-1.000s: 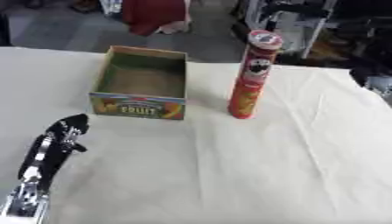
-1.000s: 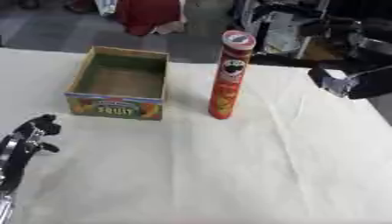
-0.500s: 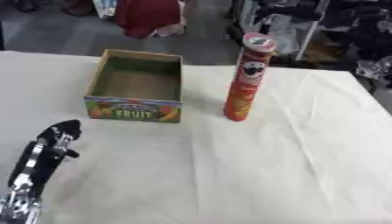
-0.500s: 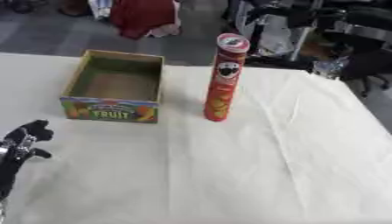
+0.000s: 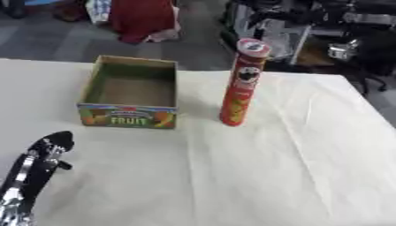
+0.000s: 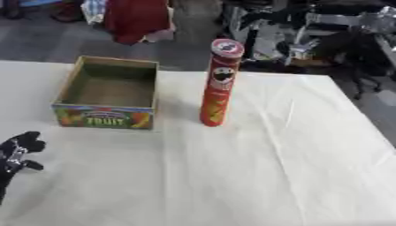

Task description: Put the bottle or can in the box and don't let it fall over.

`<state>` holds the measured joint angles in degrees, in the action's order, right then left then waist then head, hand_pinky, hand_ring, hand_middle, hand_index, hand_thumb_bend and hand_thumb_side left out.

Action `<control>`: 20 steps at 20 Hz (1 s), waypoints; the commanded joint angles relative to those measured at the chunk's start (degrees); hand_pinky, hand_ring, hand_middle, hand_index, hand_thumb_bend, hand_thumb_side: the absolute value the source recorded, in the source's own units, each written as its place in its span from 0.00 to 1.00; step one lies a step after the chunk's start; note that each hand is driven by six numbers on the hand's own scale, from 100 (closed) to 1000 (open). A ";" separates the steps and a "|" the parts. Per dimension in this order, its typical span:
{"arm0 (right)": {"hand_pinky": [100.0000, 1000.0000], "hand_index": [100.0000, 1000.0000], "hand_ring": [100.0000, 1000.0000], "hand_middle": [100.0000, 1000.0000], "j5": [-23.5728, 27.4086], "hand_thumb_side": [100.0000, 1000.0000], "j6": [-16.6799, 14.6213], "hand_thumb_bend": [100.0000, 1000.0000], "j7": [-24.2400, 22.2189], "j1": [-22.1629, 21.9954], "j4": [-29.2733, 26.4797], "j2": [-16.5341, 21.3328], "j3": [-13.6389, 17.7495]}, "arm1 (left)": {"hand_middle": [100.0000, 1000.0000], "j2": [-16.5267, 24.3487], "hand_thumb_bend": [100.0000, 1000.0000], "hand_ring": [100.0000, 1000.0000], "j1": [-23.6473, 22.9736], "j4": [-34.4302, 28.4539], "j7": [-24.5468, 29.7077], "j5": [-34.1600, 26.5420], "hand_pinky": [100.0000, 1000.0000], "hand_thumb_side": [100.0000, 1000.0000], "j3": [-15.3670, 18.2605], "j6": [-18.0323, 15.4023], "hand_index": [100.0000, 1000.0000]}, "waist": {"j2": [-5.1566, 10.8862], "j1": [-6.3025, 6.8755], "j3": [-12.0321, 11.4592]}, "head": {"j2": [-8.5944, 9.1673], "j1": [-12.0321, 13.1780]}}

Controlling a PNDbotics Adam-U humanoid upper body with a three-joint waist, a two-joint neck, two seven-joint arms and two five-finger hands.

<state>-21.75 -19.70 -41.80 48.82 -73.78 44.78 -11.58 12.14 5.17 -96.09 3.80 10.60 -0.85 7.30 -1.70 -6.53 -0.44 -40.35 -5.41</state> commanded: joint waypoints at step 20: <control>0.82 1.00 0.94 1.00 -14.62 0.91 -1.54 0.00 2.61 14.55 23.64 -15.21 4.87 | 0.62 0.69 0.53 0.74 1.36 -0.87 0.37 0.10 0.49 0.84 -0.28 -0.13 0.81 | -0.90 -0.17 -1.68 | 3.15 -2.33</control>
<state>-35.81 -21.32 -39.45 61.78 -50.37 28.78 -7.42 12.13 5.65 -96.07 4.01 10.63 -0.89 7.27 -3.14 -7.15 -2.14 -38.09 -7.49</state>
